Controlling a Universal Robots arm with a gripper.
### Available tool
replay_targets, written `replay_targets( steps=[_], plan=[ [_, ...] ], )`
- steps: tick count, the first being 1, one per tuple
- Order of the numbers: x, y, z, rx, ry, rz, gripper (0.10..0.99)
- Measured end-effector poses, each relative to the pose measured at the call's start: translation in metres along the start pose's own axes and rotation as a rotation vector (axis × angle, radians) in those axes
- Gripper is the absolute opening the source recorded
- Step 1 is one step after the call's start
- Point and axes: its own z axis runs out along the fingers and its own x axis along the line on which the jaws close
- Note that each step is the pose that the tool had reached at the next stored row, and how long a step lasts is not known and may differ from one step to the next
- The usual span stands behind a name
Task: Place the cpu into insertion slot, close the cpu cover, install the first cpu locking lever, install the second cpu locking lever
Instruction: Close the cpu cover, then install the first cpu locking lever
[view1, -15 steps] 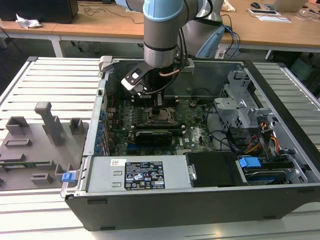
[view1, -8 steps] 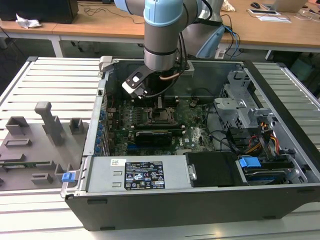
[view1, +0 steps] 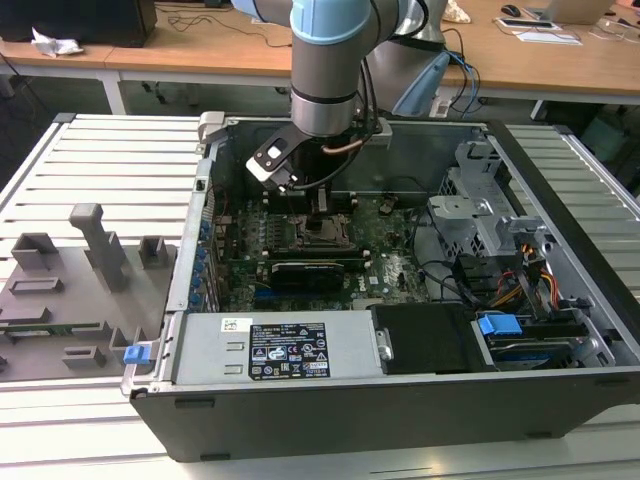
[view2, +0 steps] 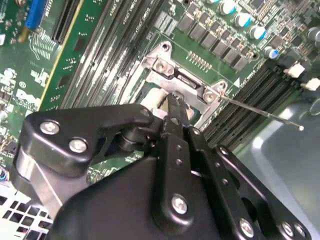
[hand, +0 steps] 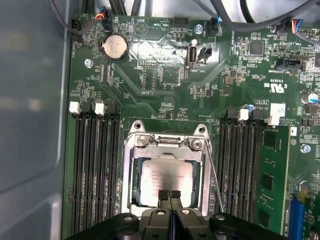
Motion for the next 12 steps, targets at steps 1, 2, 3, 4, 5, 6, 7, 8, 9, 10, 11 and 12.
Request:
replay_targets(
  steps=[1,2,3,4,5,6,7,8,9,10,11,12],
  plan=[
    [-0.0001,0.002,-0.0001,0.001,-0.0002,0.0,0.106],
    [-0.0002,0.0044,0.0,0.001,-0.0001,0.0,0.106],
    [-0.0003,0.0056,0.0,0.001,-0.0001,0.0,0.106],
    [-0.0003,0.0069,0.0,0.001,-0.0001,0.0,0.106],
    [-0.0004,0.008,0.0,0.001,-0.0001,0.0,0.106],
    [-0.0004,0.0091,0.0,0.001,-0.0001,0.0,0.106],
    [-0.0005,0.0111,0.0,0.001,-0.0001,0.0,0.106],
    [-0.0006,0.013,0.0001,0.001,-0.0001,0.0,0.106],
    [-0.0007,0.0151,0.0001,0.001,-0.0001,0.0,0.106],
    [-0.0008,0.0163,0.0001,0.001,-0.0001,0.0,0.106],
    [-0.0008,0.0169,0.0001,0.001,-0.0001,0.0,0.106],
    [-0.0009,0.0174,0.0001,0.001,-0.0001,0.0,0.106]
  ],
)
